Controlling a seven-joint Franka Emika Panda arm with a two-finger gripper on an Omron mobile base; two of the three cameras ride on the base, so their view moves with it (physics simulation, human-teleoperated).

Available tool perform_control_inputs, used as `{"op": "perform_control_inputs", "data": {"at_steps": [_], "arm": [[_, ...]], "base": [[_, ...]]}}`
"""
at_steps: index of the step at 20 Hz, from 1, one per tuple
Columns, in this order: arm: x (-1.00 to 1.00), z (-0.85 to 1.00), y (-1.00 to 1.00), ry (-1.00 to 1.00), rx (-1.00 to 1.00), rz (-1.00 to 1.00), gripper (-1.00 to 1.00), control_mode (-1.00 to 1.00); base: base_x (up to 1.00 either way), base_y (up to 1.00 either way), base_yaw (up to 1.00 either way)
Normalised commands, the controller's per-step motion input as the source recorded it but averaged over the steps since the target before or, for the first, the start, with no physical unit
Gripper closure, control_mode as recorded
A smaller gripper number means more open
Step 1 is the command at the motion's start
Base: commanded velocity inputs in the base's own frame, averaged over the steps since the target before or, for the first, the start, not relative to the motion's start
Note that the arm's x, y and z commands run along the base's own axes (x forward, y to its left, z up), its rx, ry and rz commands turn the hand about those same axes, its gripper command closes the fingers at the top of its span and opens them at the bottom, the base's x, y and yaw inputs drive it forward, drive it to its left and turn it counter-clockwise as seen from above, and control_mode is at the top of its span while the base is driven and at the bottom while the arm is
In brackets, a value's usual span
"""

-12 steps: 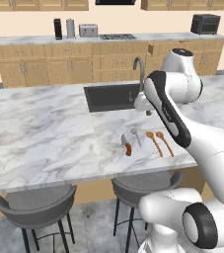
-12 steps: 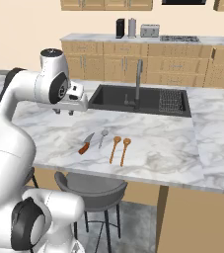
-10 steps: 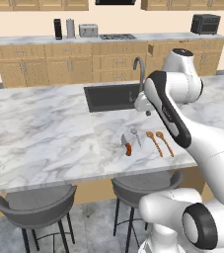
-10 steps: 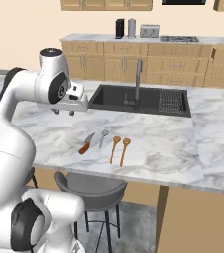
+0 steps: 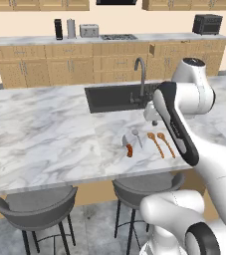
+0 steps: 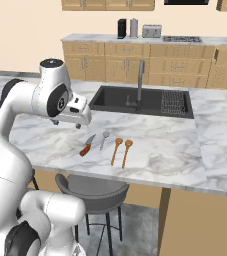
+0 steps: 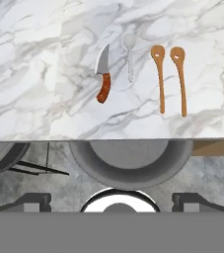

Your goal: Pick up the metallic utensils from the counter and place them in the open drawer. Make sure not to pick up any wooden utensils.

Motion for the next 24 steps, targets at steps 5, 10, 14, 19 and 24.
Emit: {"op": "perform_control_inputs", "data": {"at_steps": [5, 10, 14, 19, 24], "arm": [[0.01, -0.23, -0.07, 0.04, 0.00, 0.00, -1.00, -1.00], [0.12, -0.20, 0.00, 0.02, 0.00, 0.00, -1.00, -1.00], [0.14, -0.40, 0.00, 0.02, -0.01, 0.00, -1.00, -1.00], [0.16, -0.54, 0.00, 0.05, -0.04, 0.00, -1.00, -1.00], [0.21, -0.55, 0.07, 0.03, -0.02, 0.00, -1.00, -1.00]], "base": [[0.00, 0.00, 0.00], [0.00, 0.00, 0.00], [0.00, 0.00, 0.00], [0.00, 0.00, 0.00], [0.00, 0.00, 0.00]]}}
